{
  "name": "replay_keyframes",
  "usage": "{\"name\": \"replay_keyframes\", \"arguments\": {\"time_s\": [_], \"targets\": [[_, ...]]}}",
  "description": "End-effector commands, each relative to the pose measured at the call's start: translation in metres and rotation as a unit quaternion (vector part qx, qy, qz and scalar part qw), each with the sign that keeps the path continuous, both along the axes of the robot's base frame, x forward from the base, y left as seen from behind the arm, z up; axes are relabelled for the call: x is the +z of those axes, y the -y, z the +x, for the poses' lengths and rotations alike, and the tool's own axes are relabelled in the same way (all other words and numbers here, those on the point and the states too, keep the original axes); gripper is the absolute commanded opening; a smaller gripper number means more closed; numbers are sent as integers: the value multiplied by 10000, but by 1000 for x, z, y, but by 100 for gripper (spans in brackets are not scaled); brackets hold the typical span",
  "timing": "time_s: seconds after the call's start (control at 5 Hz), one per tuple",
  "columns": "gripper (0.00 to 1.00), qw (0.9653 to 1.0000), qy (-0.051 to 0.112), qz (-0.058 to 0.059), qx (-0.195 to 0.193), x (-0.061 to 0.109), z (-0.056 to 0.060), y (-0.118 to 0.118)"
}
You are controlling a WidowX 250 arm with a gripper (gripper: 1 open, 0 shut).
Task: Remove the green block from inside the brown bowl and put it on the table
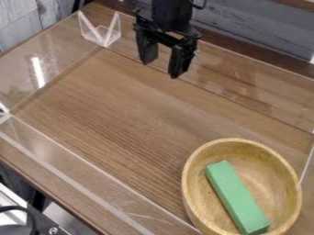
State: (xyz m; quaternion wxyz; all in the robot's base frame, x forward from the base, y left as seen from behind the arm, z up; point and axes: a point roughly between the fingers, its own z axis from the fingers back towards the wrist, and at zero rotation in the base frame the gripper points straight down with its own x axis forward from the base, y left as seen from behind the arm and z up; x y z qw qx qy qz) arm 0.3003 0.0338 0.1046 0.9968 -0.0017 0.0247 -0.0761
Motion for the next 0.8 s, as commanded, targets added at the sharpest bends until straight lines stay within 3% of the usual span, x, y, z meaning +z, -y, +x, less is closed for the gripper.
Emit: {"name": "replay_keyframes", "arguments": {"time_s": [0.0,0.6], "targets": [[100,9992,384,8,-103,11,9,6],[100,9964,732,-43,-435,8,19,13]]}}
